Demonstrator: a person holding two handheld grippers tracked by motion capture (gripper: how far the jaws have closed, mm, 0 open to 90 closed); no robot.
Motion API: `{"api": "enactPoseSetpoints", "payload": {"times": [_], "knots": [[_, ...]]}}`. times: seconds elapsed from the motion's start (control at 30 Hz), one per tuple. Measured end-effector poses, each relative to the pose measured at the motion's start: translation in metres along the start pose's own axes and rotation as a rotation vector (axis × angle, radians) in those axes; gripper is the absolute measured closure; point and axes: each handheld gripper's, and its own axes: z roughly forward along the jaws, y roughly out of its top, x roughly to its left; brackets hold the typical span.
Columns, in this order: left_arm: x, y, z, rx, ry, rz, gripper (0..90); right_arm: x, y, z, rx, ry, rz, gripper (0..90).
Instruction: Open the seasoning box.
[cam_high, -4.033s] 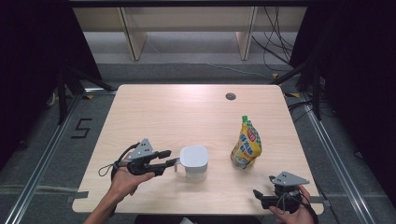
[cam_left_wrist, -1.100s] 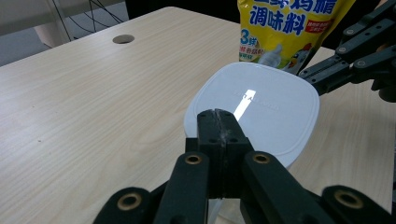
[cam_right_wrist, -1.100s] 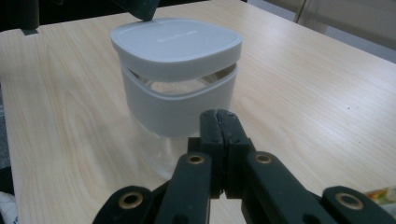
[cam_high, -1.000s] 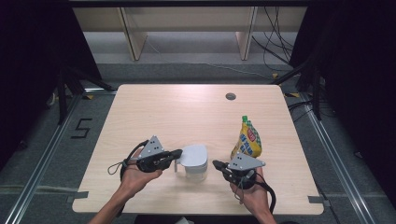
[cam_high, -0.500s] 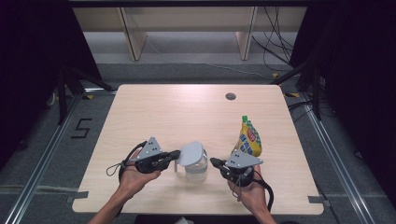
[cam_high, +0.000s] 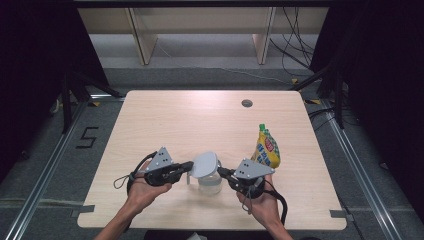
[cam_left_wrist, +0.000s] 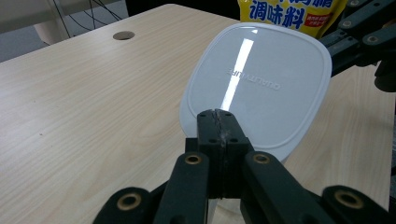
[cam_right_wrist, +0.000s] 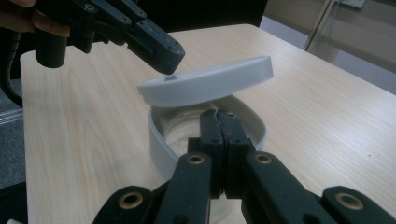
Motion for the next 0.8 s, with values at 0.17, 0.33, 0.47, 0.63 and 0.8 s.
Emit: {"api": "enactPoseSetpoints", "payload": {"times": [0.17, 0.33, 0.47, 0.63, 0.8], "knots": [[0.001, -0.002, -0.007, -0.012, 0.010, -0.003, 79.5, 0.002, 0.004, 0.003, -0.008, 0.009, -0.003, 90.0], [0.003, -0.014, -0.016, 0.008, 0.003, 0.006, 69.7, 0.005, 0.011, 0.003, -0.024, 0.009, -0.019, 90.0], [0.002, -0.031, -0.019, 0.036, 0.021, 0.033, 54.9, 0.009, 0.019, 0.007, -0.034, 0.008, -0.045, 90.0], [0.005, -0.049, -0.018, 0.061, 0.024, 0.009, 38.5, 0.015, 0.027, 0.015, -0.046, 0.026, -0.060, 90.0], [0.008, -0.061, -0.017, 0.084, 0.043, 0.002, 31.0, 0.023, 0.033, 0.024, -0.037, 0.040, -0.069, 90.0]]}}
